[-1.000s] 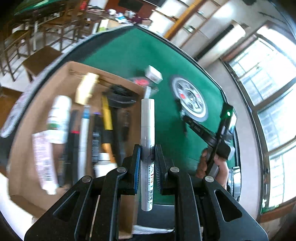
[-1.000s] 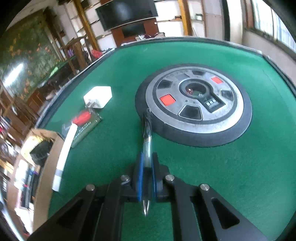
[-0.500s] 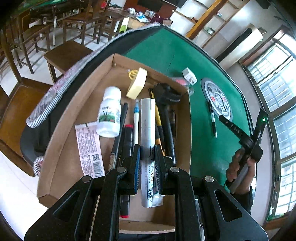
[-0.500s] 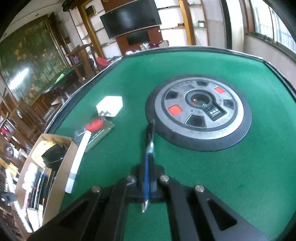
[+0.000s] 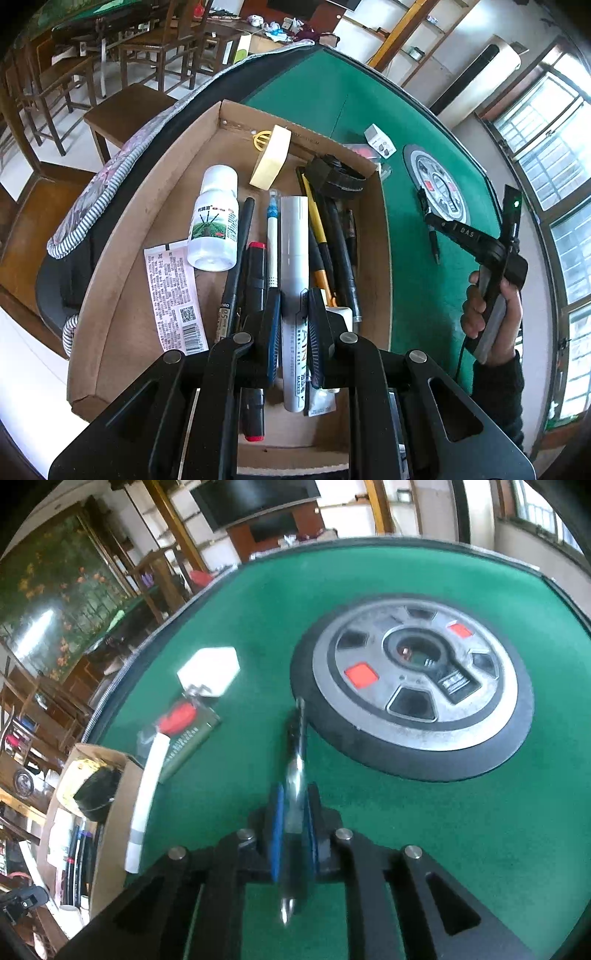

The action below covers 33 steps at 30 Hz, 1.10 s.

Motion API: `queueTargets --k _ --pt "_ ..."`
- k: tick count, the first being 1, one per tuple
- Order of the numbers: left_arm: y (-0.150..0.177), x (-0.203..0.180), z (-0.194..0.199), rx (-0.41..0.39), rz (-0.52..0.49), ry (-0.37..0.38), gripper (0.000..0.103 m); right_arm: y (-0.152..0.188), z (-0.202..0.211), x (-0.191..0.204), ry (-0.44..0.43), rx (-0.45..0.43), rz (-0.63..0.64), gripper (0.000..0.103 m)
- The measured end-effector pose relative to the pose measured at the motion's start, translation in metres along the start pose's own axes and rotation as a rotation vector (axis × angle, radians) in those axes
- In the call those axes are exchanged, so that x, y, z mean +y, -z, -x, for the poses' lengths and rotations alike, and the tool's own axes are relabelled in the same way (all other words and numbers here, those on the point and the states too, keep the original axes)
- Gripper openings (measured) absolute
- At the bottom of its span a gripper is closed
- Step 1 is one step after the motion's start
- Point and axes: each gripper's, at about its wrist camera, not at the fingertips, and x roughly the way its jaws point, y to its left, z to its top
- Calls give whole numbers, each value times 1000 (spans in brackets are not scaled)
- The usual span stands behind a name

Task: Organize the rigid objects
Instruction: 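Lower the PAINT marker into the tray and open the left gripper while the right drops the pen in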

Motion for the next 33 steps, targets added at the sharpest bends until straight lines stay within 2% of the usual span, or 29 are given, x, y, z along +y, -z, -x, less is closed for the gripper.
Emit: queueTargets --k 7,11,13,18,23,29,33 --pt "-6 4 -16 7 -4 -34 14 3 -1 15 82 -2 76 11" --pt "-4 4 -23 24 -8 -31 14 6 -2 25 152 -3 129 9" --pt "-3 4 -26 31 -13 -27 14 7 -1 25 161 -8 126 8" --pt "0 3 -33 45 -21 -29 14 9 13 8 37 -34 23 8" --pt "0 1 -34 33 -29 -34 14 14 35 14 -53 -64 -15 8" --pt "4 2 -31 17 -32 -39 14 42 66 76 -219 -80 69 8" --pt "6 3 -29 13 -33 -33 14 58 63 115 -291 -55 136 8"
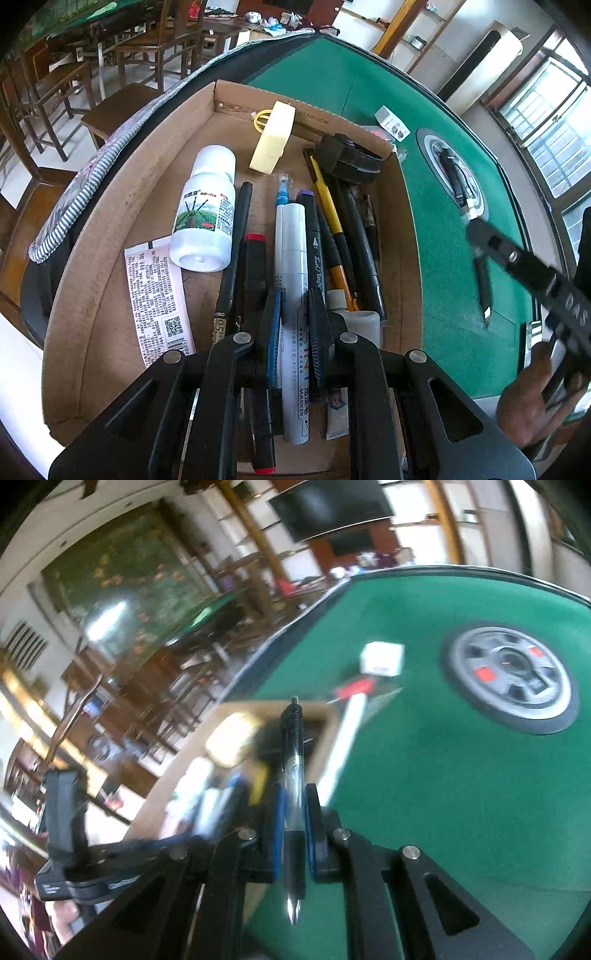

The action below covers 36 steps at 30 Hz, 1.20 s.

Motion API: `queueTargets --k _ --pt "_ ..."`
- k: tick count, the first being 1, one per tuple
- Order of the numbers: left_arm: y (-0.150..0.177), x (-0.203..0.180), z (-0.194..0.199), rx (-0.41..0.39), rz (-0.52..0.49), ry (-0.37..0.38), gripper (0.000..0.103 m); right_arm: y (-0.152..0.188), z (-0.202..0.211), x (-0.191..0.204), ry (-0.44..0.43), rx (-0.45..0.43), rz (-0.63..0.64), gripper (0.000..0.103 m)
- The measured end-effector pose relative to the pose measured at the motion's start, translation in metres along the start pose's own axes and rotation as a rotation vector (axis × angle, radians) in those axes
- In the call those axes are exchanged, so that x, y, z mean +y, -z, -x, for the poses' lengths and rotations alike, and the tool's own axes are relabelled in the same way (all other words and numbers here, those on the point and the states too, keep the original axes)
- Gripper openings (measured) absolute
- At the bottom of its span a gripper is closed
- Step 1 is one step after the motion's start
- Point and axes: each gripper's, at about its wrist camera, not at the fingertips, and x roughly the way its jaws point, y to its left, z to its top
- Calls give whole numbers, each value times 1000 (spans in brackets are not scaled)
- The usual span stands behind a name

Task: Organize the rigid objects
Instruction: 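Lower the PAINT marker into the tray and open the left gripper while the right drops the pen in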

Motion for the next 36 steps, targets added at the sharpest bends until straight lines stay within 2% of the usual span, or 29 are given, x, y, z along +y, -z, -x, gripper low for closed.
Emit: queueTargets --k 6,9,17,24,30,32,34,36 --pt "2 6 2 -1 13 17 14 4 -36 20 -36 78 33 8" --pt "2 7 3 -1 15 24 14 9 -41 28 -48 101 53 9" --pt "3 11 4 4 15 38 14 14 -59 45 36 130 122 9" --pt "5 10 6 -1 1 30 14 17 -61 43 32 153 114 10" --pt "8 3 11 -15 -27 0 14 16 -45 33 -25 145 74 10" --pt "9 0 15 -27 -32 -4 22 14 -35 28 -51 130 62 10" --pt "10 -4 21 -45 -40 -5 40 12 -24 22 -82 112 49 12" --pt "11 -11 26 -69 -61 -22 42 9 -11 14 -99 81 36 24"
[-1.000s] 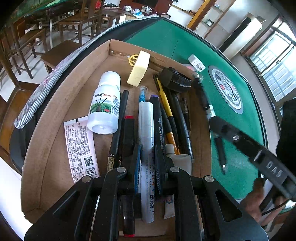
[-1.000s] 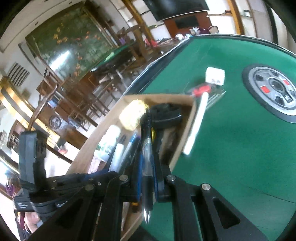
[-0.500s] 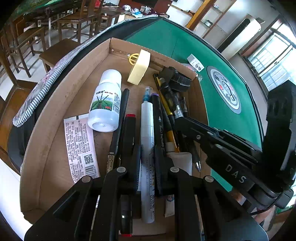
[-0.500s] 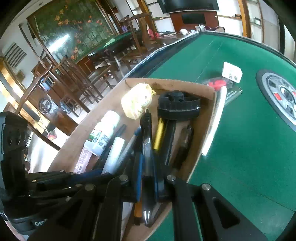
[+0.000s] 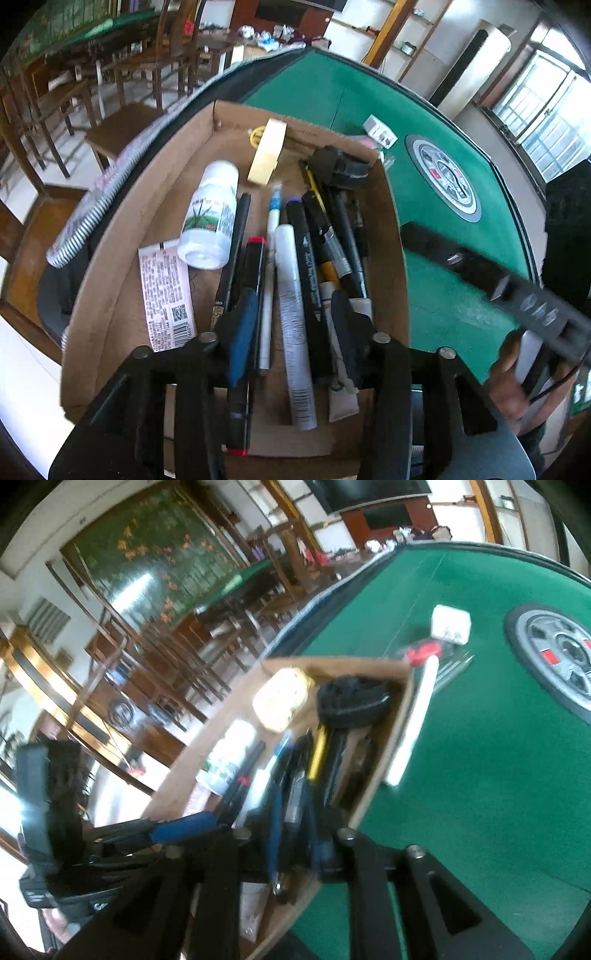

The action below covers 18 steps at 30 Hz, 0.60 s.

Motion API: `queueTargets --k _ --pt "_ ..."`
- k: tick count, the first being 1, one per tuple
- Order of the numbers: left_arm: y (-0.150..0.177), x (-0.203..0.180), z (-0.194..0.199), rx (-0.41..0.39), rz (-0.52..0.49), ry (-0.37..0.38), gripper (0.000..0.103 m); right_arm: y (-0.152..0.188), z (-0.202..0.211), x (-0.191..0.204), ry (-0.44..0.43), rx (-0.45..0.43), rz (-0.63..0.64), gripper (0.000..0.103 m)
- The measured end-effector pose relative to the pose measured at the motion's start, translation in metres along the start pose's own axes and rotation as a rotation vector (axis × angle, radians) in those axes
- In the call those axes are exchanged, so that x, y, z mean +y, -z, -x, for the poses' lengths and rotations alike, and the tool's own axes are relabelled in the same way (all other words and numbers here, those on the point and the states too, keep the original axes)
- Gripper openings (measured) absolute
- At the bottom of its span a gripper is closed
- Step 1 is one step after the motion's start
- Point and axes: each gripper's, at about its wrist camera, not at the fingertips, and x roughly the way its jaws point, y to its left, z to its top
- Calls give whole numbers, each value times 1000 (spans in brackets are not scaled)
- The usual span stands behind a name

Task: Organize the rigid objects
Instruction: 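Move the left gripper back to the table and grasp the white marker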

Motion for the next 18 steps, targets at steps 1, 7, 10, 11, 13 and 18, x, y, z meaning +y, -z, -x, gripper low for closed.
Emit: queueTargets --k 1,7,10,11,13,18 --pt "0 -5 3 -9 -13 -9 42 -2 10 -6 3 -28 -9 40" --pt "-1 -45 7 -25 -101 27 42 -25 34 -53 41 -91 -117 50" --pt "-3 -73 -1 -10 -173 38 42 -41 33 -86 45 -100 -180 50" --pt "-5 -83 -4 -3 -199 51 42 -45 31 -92 56 -107 -181 50" --pt "-10 -102 -16 27 -250 74 42 -51 27 -109 82 -127 -187 50" --pt "-30 -138 -58 110 -331 81 42 -45 25 -144 48 -178 -267 50"
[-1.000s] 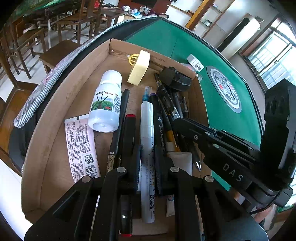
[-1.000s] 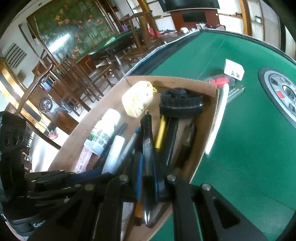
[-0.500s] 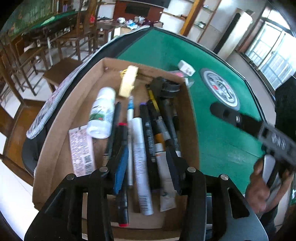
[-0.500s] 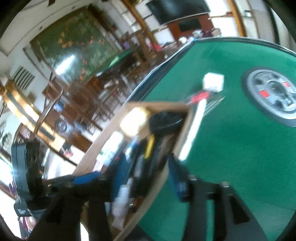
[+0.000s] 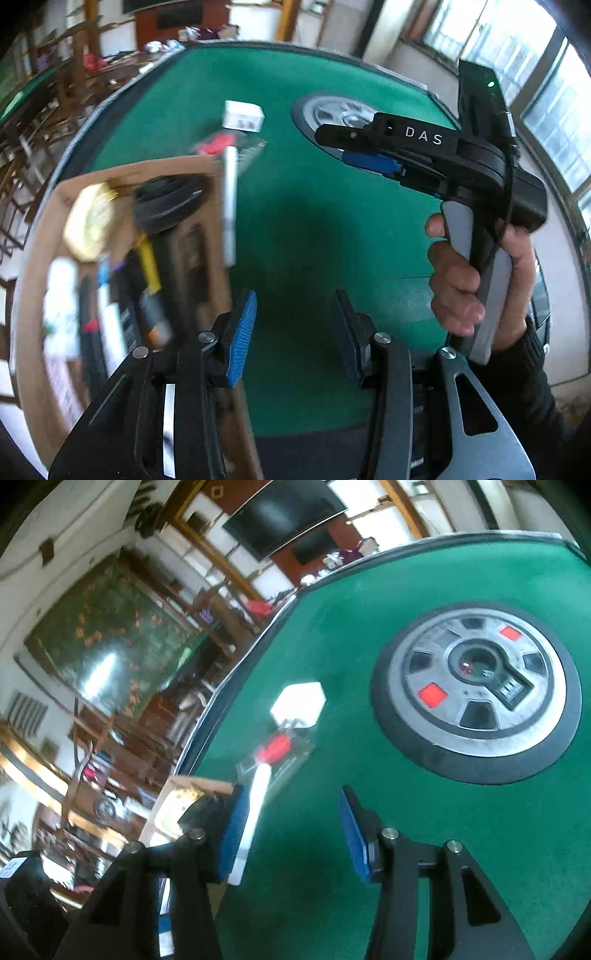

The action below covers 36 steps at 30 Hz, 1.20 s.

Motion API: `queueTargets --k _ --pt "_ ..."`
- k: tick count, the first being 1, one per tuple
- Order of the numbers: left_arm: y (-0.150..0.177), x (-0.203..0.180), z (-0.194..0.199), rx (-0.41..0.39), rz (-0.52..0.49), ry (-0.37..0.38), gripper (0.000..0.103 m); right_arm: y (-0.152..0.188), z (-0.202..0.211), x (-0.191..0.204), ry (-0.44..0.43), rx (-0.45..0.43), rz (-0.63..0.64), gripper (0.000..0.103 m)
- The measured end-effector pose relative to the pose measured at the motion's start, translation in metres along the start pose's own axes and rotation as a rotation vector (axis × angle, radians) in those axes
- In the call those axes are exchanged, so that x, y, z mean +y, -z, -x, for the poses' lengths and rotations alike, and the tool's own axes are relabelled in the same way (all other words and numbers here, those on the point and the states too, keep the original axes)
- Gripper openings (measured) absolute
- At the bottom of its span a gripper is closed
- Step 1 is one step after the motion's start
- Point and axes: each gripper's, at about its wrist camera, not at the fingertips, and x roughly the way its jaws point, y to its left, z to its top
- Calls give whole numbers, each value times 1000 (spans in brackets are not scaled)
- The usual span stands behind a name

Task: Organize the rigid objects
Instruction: 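Move the left gripper back to the table and grasp the white marker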

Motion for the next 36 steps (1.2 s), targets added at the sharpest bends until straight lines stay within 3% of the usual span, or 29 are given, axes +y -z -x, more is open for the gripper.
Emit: queueTargets --k 5,7,14,18,22,32,36 --pt "-17 1 -41 109 21 -76 42 -1 3 -11 26 8 -27 50" --pt "-20 5 -49 132 37 -63 42 -2 7 -6 34 -7 -15 50" --pt "-25 1 -53 112 35 -150 42 -3 9 -4 -5 8 -13 50" --pt "-27 5 -55 115 72 -151 41 -4 11 -3 9 -5 -10 50" --pt "-31 12 -57 117 98 -179 29 -5 12 -4 9 -8 -9 50" --pt "-61 0 -59 82 56 -267 30 -4 13 -2 7 -18 2 50" --pt "-81 4 -51 66 42 -211 37 -6 18 -6 2 -37 -16 50"
